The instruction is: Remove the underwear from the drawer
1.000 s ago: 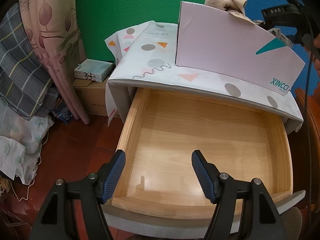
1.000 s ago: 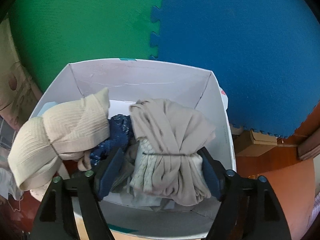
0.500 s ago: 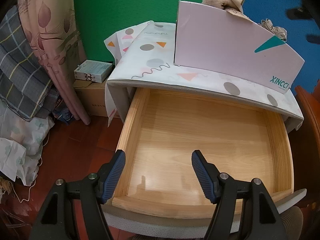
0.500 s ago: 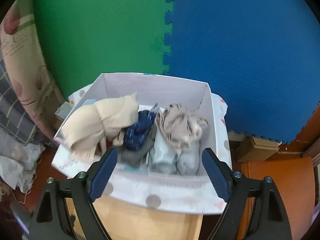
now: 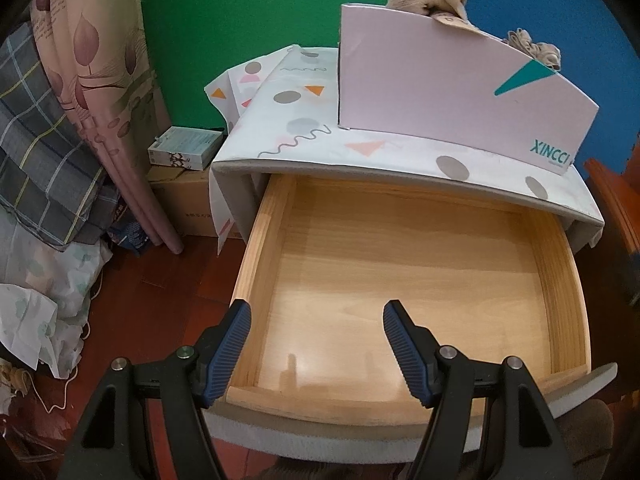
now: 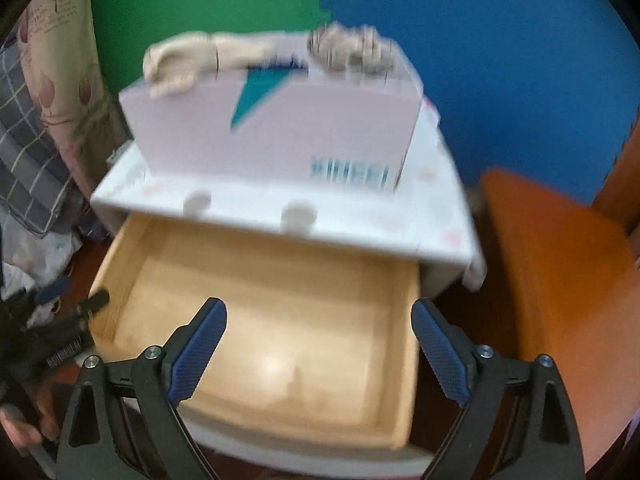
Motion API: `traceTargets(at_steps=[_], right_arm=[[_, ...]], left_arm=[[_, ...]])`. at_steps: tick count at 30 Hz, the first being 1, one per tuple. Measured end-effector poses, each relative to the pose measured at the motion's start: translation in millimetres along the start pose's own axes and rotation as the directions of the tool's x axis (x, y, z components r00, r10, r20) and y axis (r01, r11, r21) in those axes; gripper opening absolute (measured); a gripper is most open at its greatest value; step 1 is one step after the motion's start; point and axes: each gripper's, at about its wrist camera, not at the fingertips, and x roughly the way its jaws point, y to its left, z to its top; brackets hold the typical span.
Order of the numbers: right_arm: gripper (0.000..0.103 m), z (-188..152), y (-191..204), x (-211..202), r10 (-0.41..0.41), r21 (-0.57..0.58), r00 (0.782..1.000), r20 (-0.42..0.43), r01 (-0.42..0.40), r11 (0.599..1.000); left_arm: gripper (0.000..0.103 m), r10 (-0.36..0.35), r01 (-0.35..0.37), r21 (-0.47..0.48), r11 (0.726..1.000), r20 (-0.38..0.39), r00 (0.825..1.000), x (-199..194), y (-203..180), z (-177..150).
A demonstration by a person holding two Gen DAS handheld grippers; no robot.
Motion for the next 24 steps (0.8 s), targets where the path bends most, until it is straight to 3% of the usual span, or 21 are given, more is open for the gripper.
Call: traceTargets(at_steps=[12,24], right_arm=[[0.092,-40.3,9.7,31.7,-0.029,-0.02,0.997,-0.065,0.028,0.999],[0.092,-42.5,13.6,34.9,-0.015,-0.034,0.998,-0.064,0.013,0.999]], left_arm=[[0.071,-0.001,0.001,0.057,0.998,0.0,1.0,-4.3,-14.4,-8.3],[0.071,-0.014,0.014,0.052,0.999,-0.003,1.0,-6.3,-16.5,-9.1]])
